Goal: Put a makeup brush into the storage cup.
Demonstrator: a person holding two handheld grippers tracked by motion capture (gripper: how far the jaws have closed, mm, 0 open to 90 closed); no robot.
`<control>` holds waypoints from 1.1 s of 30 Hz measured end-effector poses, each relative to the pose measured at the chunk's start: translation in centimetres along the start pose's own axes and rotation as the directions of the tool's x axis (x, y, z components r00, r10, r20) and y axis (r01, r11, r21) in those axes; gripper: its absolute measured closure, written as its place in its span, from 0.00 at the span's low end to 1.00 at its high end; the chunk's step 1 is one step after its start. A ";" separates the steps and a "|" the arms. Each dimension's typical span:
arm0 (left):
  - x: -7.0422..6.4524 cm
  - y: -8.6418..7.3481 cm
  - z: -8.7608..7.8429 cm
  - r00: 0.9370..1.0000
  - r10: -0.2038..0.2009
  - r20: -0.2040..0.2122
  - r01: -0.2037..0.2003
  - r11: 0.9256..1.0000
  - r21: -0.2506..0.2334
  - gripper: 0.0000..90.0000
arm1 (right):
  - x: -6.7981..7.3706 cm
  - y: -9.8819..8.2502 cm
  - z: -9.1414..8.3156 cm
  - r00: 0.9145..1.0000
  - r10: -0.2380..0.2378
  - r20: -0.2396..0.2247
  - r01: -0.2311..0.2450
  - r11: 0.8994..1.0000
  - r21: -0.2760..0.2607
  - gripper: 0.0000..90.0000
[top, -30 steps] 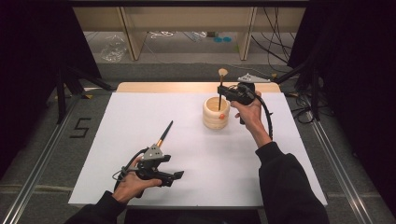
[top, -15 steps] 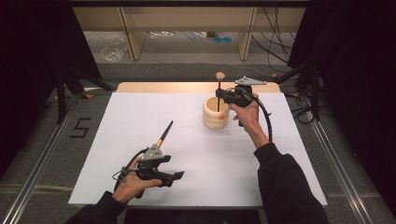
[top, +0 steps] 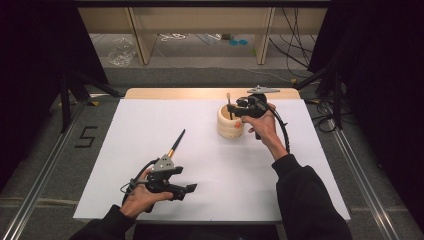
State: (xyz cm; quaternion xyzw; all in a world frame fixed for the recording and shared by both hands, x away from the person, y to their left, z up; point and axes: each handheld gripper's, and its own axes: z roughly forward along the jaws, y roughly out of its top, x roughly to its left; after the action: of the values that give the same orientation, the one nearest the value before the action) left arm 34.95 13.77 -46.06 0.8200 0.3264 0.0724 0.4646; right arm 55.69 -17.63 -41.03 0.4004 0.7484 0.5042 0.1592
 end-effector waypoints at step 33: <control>0.4 0.0 -0.2 1.000 0.002 -0.014 -0.002 1.000 0.022 0.21 | 2.2 0.0 -4.6 0.999 -0.039 0.029 0.040 0.999 -0.033 0.24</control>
State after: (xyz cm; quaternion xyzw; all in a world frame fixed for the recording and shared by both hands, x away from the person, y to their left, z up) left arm 35.18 14.18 -46.03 0.8248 0.3297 0.0748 0.4533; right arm 51.37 -18.89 -38.66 0.3897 0.7455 0.5076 0.1864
